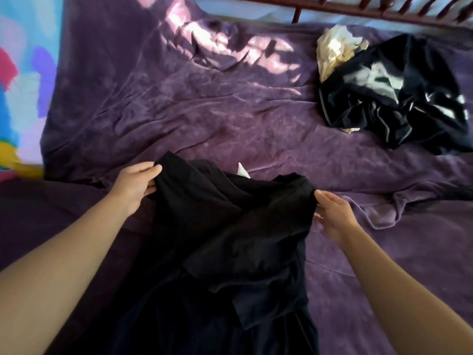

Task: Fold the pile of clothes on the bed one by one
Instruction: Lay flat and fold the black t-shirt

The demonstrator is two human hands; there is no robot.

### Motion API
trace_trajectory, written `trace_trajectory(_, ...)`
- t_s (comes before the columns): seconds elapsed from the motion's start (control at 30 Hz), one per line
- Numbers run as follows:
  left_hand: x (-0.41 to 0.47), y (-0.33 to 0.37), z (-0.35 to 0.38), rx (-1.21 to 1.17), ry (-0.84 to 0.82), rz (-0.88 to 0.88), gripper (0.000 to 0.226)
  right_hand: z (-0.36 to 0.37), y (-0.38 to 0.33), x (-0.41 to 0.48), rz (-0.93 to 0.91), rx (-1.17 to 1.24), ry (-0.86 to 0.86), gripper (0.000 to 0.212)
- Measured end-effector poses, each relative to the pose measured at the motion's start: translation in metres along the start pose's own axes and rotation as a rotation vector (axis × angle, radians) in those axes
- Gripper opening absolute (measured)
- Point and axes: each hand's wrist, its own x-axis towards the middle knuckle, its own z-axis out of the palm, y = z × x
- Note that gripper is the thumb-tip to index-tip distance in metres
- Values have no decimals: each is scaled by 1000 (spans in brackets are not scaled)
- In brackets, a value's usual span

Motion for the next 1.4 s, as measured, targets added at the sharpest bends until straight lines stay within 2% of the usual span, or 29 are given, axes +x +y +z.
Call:
trace_trajectory(0.07,-20,8,-8,-39,-81,65,13,0,-9,-22,-92,8,-63,24)
trace_trajectory(0.17,-57,10,-33,-89,-197,165,36,-14,-15,-64,-276,-190,-116,34)
trace_trajectory(0.27,-103,-19,-64,37,-288,255,51,-39,2,-109,-446,-461,-214,37)
trace_trajectory(0.3,-120,-36,-76,148,-306,304,50,-47,13,-127,-513,-616,-274,33)
trace_trajectory(0.33,-136,-55,-88,369,-299,414,48,-54,29,-140,-631,-811,-290,30)
trace_trajectory(0.4,-157,-92,-107,959,-308,758,26,-63,65,-154,-838,-1320,-295,41)
trace_trajectory(0.43,-167,-110,-115,1256,-326,885,23,-62,80,-163,-760,-1597,-365,59)
trace_trajectory(0.47,-176,-124,-118,1497,-338,922,36,-58,96,-172,-579,-1761,-384,74)
trace_trajectory(0.5,-184,-137,-117,1607,-371,869,54,-48,110,-183,-408,-1817,-405,83)
trace_trajectory(0.53,-191,-149,-114,1636,-396,761,67,-38,119,-193,-342,-1789,-437,88)
trace_trajectory(0.6,-206,-159,-95,1697,-523,606,78,-18,140,-208,-506,-1837,-466,87)
trace_trajectory(0.63,-212,-164,-84,1753,-609,616,78,-8,149,-213,-591,-1874,-443,82)
trace_trajectory(0.67,-217,-172,-76,1817,-676,632,75,-1,152,-217,-593,-1919,-409,77)
trace_trajectory(0.7,-217,-179,-70,1818,-688,589,69,1,152,-218,-496,-1951,-398,73)
trace_trajectory(0.77,-215,-187,-75,1885,-595,450,63,-2,148,-214,-306,-1908,-263,69)
trace_trajectory(0.8,-212,-186,-79,1880,-506,425,63,-8,148,-207,-216,-1892,-188,63)
trace_trajectory(0.87,-204,-175,-87,1712,-280,385,59,-15,146,-195,-23,-1735,-15,47)
trace_trajectory(0.93,-187,-162,-90,1492,-148,300,54,-16,143,-182,3,-1509,192,36)
trace_trajectory(1.0,-169,-148,-80,1029,-78,45,57,-4,134,-172,-19,-1277,225,34)
trace_trajectory(1.07,-153,-139,-64,664,32,-113,58,9,128,-160,77,-1045,178,44)
trace_trajectory(1.1,-147,-136,-58,613,61,-130,51,13,126,-155,140,-991,175,44)
trace_trajectory(1.17,-139,-136,-52,640,49,-113,17,12,120,-146,178,-986,195,34)
trace_trajectory(1.2,-136,-134,-52,652,60,-98,8,9,116,-141,168,-957,210,27)
trace_trajectory(1.27,-126,-126,-51,559,146,-38,6,3,105,-133,115,-818,206,14)
trace_trajectory(1.3,-120,-120,-50,462,200,-13,16,0,100,-130,61,-739,204,9)
trace_trajectory(1.4,-108,-97,-44,287,264,100,27,-5,87,-123,-115,-567,255,15)
